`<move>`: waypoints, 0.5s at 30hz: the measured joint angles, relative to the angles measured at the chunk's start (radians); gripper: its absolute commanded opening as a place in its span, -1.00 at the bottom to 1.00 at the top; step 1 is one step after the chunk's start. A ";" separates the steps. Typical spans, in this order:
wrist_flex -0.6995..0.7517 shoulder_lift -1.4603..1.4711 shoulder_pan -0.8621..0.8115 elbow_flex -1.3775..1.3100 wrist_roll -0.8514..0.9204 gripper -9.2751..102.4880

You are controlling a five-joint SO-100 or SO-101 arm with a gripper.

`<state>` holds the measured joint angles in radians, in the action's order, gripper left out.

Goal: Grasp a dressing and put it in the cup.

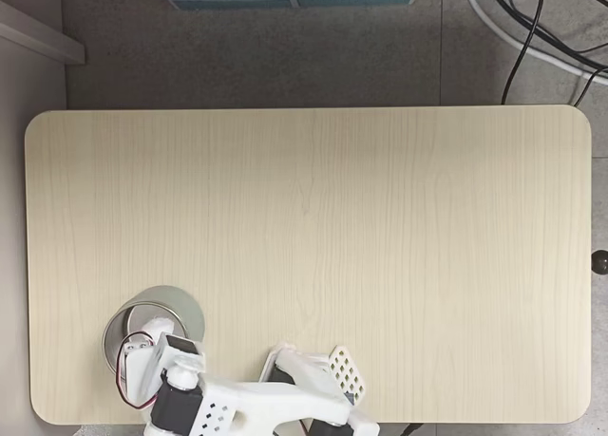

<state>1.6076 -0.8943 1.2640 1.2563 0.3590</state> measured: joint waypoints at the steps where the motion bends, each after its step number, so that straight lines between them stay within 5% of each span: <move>1: 0.000 0.006 0.000 -0.005 0.000 -0.57; 5: 0.000 0.049 -0.006 -0.028 -0.002 -0.40; 15: -0.017 0.048 0.000 -0.031 -0.020 -0.39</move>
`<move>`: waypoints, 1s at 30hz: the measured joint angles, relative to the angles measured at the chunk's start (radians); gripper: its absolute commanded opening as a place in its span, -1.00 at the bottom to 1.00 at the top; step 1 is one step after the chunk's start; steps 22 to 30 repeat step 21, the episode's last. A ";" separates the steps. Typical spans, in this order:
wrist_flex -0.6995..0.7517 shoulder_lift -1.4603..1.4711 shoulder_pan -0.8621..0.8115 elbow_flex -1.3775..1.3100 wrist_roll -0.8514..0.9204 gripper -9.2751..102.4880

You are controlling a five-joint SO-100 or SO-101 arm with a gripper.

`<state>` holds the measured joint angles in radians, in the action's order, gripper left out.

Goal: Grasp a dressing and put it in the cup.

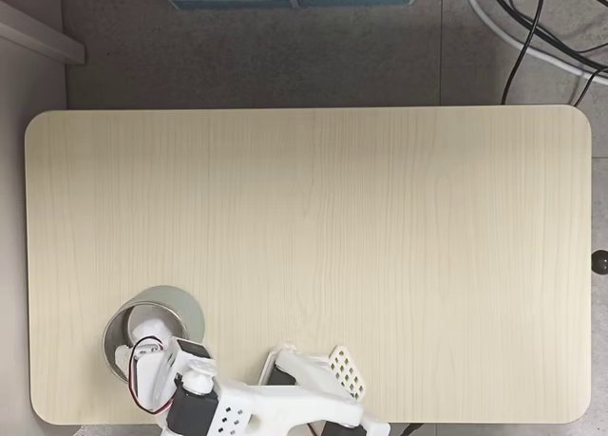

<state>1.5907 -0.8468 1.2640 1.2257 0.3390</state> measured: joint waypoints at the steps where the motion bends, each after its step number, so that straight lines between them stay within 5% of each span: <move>1: 0.000 0.002 0.008 0.000 0.000 -0.39; 30: -0.008 0.021 0.052 -0.038 0.006 -0.40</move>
